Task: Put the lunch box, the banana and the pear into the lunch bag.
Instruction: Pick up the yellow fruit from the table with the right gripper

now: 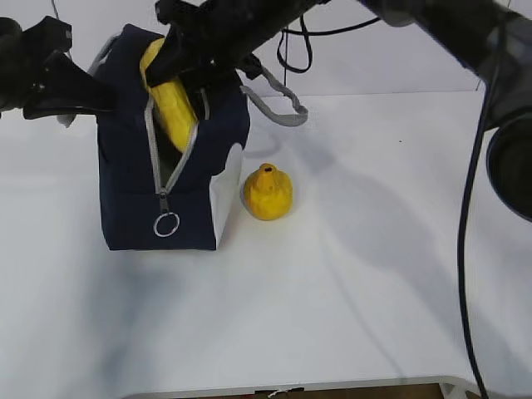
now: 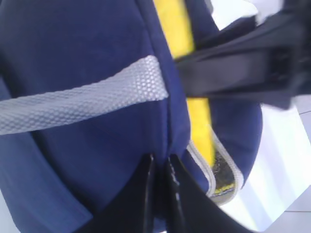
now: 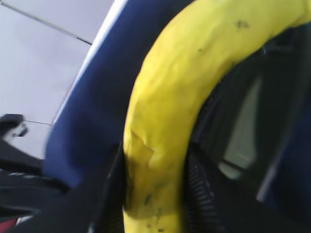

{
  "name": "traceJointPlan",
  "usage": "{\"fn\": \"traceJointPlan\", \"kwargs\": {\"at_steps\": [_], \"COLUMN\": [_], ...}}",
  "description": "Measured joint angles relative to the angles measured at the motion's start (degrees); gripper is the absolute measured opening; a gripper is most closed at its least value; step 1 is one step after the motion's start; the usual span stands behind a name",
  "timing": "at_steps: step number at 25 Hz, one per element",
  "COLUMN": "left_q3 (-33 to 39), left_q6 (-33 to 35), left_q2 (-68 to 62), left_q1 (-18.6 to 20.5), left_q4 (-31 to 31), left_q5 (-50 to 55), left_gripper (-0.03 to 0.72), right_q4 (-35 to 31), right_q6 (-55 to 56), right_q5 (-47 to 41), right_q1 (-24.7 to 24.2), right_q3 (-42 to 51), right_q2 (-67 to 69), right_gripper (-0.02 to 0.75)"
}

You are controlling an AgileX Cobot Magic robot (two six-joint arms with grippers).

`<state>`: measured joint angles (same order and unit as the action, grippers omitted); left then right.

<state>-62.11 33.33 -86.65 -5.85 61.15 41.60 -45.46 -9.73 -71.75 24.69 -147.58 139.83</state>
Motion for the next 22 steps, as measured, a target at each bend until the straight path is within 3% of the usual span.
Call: {"fn": "traceJointPlan", "kwargs": {"at_steps": [16,20,22], "left_q3": [0.0,0.0,0.0], "left_q6": [0.3,1.2,1.3], "left_q2": [0.0,0.0,0.0], "left_q1": [0.0,0.0,0.0], "left_q4": [-0.1,-0.1,-0.1], "left_q5": [0.1,0.1,0.1], "left_gripper": [-0.008,-0.008,-0.008], "right_q4": [0.1,0.1,-0.1], "right_q6": [1.2,1.3,1.3], "right_q5": [0.3,0.3,0.3], "right_q1": [2.0,2.0,2.0], "right_q3": [-0.1,-0.3,-0.3], "right_q2": [4.0,4.0,4.0], "right_gripper": [0.302,0.356,0.421]}}
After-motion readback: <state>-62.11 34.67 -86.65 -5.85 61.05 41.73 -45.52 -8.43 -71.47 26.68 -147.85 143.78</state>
